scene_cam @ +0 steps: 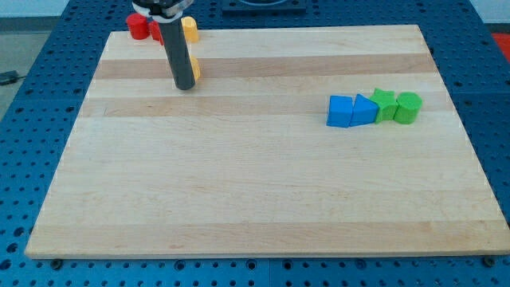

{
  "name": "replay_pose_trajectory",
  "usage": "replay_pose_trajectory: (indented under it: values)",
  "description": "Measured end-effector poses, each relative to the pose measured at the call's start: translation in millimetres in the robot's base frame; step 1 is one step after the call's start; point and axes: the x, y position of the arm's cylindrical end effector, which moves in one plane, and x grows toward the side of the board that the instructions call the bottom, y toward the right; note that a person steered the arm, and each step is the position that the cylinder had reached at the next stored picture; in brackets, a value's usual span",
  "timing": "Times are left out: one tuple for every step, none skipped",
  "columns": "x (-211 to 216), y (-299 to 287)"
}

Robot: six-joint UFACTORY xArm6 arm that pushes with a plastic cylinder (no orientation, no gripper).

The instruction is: Push the yellow hexagon into the yellow heart

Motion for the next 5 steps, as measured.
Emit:
replay_pose_trajectory:
  values:
    - [-21.6,-3.3]
    - [-35.1,-7.9]
    - [-41.5,-50.7]
    - [-57.6,-50.3]
    - [-63.8,-15.8]
